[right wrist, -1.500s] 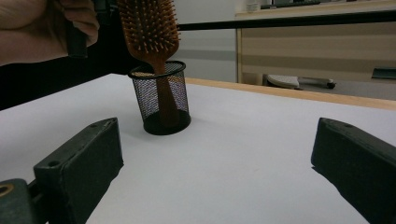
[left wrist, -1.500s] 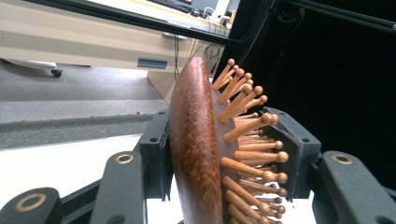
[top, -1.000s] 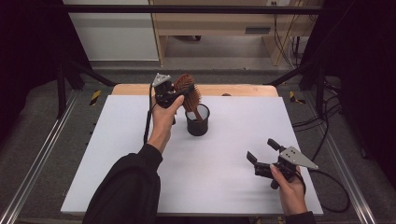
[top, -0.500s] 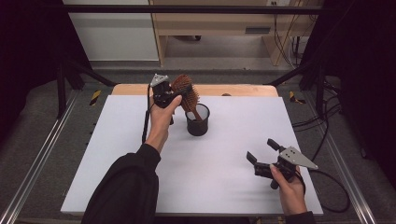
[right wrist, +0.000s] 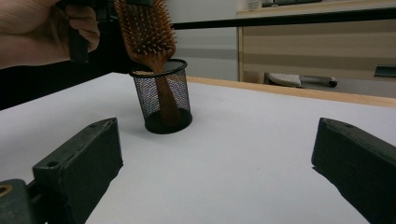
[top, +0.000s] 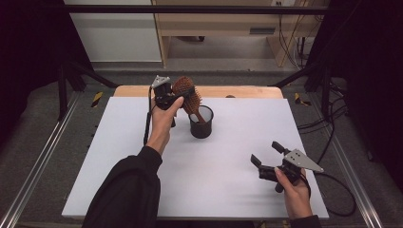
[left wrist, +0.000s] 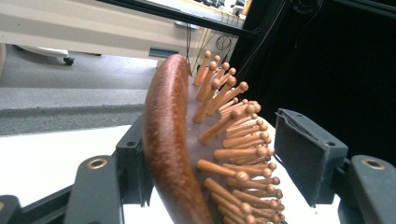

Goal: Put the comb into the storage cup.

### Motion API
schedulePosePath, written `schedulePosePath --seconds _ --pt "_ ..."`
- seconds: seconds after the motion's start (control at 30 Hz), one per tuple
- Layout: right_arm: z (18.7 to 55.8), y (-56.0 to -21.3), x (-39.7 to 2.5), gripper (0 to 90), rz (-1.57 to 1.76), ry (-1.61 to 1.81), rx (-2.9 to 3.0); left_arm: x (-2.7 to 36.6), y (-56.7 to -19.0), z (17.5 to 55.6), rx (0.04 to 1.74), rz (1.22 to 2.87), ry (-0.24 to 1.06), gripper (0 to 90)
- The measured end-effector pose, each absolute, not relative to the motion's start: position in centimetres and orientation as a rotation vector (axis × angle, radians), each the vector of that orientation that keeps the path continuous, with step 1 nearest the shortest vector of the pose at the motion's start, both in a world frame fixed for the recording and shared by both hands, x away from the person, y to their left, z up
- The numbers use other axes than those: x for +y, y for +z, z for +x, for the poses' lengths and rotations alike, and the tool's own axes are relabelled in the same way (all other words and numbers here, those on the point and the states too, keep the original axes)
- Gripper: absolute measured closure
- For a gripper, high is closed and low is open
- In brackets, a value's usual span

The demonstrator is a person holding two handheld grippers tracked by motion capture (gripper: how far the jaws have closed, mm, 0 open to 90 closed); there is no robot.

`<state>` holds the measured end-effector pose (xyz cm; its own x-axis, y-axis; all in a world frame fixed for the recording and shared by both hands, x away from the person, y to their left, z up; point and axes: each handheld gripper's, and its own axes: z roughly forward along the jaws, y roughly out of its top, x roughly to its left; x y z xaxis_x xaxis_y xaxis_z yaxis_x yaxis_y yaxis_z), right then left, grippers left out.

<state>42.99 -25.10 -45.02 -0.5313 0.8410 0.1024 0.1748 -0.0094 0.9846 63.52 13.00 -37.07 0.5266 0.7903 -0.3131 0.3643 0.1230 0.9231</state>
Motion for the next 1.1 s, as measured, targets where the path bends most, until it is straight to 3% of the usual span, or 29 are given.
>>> schedulePosePath --seconds 1.1 --pt "43.02 -45.06 -24.99 2.2 1.053 1.586 1.735 13.14 -37.33 63.73 1.054 1.469 0.392 24.7"
